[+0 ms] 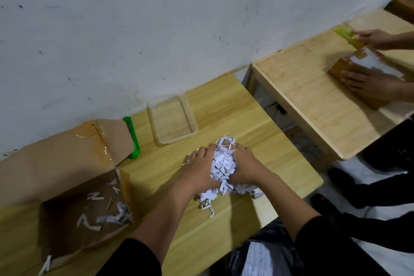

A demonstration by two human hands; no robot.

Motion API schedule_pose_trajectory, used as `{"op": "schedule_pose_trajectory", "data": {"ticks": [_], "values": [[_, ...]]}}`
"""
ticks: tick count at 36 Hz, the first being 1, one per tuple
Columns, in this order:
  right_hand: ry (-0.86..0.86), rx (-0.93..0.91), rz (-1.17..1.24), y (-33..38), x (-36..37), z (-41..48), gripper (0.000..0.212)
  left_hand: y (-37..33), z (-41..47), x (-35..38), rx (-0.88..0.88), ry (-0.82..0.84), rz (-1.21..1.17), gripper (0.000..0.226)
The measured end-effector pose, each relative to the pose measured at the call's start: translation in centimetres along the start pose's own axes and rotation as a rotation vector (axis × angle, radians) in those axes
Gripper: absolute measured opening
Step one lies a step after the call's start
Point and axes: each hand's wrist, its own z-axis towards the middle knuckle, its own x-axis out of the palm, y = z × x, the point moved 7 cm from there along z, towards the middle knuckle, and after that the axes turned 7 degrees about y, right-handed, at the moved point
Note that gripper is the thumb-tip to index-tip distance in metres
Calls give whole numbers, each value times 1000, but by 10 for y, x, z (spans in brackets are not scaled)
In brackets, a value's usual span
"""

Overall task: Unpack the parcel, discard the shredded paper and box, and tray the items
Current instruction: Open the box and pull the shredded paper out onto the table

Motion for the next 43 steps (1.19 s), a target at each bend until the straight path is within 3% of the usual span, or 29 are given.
{"op": "schedule_pose_trajectory", "data": {"ticks": [5,12,32,43], "values": [[48,73,65,-9,6,-2,96,0,-5,-3,-17,11,-15,105],[50,93,162,-7,-10,-25,102,3,-18,-10,-72,-16,11,104],[-110,49,209,15,-51,-64,47,-13,-53,-38,-38,-172,44,77],[-275,-68,231,37,-49,-73,66,-21,-64,-39,46,-264,-73,34]]}}
